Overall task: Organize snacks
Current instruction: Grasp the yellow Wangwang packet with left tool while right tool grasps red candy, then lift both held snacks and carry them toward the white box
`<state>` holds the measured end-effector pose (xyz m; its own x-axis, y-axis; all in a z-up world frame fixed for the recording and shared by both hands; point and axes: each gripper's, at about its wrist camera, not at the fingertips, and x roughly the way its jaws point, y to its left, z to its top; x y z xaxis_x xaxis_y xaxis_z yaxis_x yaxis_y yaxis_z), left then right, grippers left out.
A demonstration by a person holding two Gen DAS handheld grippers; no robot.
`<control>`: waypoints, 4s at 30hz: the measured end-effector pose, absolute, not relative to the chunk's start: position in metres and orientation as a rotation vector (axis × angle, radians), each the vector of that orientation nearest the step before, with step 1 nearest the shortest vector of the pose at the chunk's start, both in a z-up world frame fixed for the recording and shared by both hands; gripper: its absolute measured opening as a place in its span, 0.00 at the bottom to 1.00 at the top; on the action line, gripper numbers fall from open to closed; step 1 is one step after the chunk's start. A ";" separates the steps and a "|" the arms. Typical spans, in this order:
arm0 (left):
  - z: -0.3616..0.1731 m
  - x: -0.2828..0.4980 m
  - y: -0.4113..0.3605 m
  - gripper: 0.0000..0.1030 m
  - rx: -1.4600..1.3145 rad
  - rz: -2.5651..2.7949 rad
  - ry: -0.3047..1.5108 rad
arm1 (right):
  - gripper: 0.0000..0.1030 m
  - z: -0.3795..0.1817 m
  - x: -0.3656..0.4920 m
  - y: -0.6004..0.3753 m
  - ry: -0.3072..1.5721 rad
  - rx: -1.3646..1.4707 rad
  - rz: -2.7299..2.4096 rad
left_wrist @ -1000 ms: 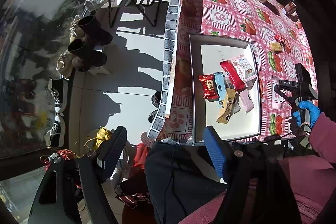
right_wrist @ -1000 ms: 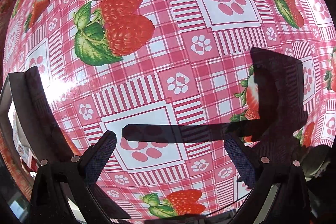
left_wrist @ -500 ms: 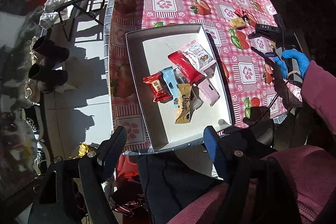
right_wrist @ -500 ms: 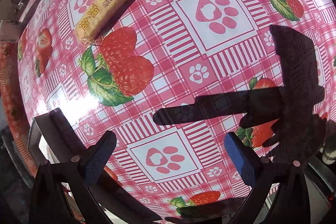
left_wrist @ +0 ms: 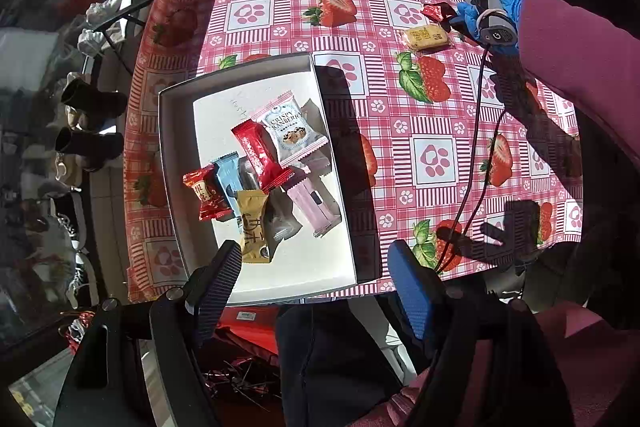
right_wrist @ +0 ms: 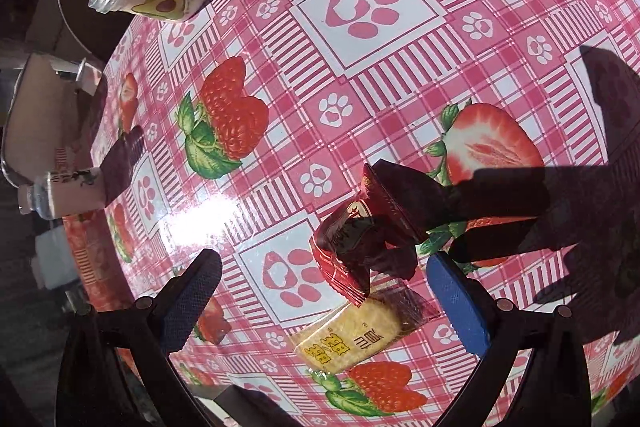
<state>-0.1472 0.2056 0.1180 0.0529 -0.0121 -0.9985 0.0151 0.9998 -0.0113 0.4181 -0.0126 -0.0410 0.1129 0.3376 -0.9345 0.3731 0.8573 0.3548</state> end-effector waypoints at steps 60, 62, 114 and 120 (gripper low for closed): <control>-0.056 -0.015 0.048 0.38 -0.043 0.004 1.568 | 0.33 -0.032 0.236 -0.109 1.574 0.139 0.132; -0.056 -0.042 0.054 0.39 -0.023 0.014 1.579 | 0.33 -0.034 0.215 -0.101 1.593 0.102 0.179; 0.052 -0.110 0.091 0.38 0.027 -0.084 1.452 | 0.34 0.027 0.168 -0.061 1.553 0.151 0.247; 0.059 -0.131 0.116 0.38 0.024 -0.009 1.448 | 0.34 0.035 0.169 -0.049 1.537 0.141 0.305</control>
